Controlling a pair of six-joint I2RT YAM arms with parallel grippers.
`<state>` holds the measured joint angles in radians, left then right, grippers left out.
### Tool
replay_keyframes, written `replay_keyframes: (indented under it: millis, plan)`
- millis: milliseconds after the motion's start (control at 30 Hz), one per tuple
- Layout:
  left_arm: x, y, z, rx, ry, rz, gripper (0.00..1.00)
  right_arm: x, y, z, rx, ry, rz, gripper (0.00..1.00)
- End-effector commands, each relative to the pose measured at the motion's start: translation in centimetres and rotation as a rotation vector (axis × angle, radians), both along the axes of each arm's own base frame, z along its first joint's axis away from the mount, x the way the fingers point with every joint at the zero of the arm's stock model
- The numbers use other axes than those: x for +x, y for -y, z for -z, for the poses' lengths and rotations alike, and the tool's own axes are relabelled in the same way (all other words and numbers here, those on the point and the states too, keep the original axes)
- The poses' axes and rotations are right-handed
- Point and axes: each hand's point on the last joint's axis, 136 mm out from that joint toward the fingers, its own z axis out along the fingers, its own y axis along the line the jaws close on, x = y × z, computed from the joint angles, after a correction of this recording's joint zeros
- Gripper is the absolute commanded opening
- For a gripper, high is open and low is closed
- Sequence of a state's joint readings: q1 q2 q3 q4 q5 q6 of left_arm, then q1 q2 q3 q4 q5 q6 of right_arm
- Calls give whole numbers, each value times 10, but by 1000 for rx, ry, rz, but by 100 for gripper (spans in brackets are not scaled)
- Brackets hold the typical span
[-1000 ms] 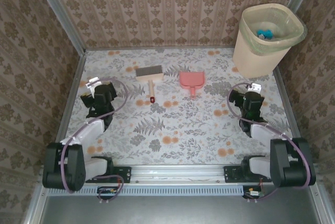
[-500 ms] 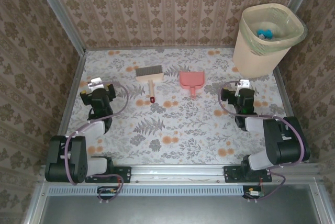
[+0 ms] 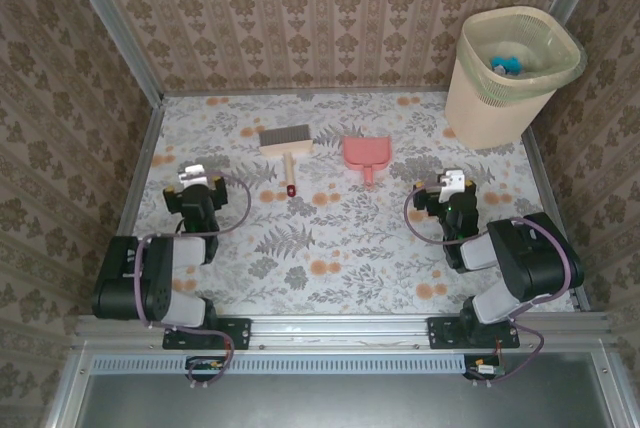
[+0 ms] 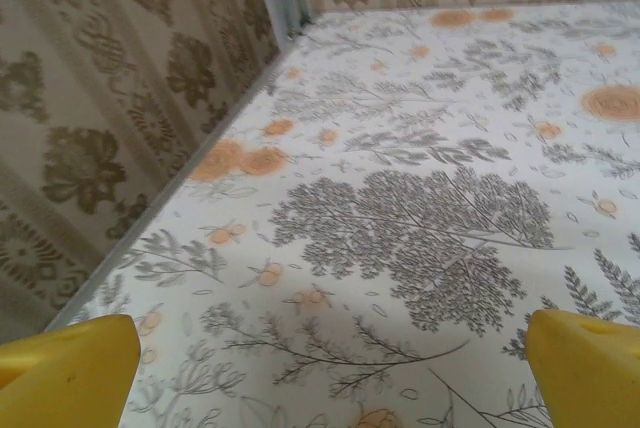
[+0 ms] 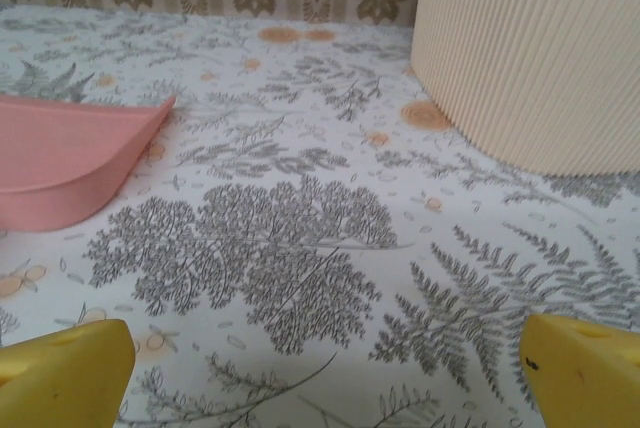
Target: Sweep away the paper scraps from the table
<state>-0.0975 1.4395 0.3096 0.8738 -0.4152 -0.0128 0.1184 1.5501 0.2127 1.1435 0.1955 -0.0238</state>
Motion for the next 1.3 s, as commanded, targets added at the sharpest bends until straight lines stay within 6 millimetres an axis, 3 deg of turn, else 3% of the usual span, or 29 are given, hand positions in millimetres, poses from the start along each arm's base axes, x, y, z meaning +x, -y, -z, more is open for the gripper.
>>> replay_keyframes:
  millis: [0,200,400,1267]
  plan:
    - [23,15,-8,3,-4,101,100,14,8,-22,-8,57,54,100]
    - [32,19,0,-43,-36,166,100,30,36,-14,77,-43,155,100]
    - [30,34,8,-45,-35,266,100,30,35,-14,73,-38,154,100]
    - [31,35,6,-27,-22,259,100,30,31,-15,49,-35,151,100]
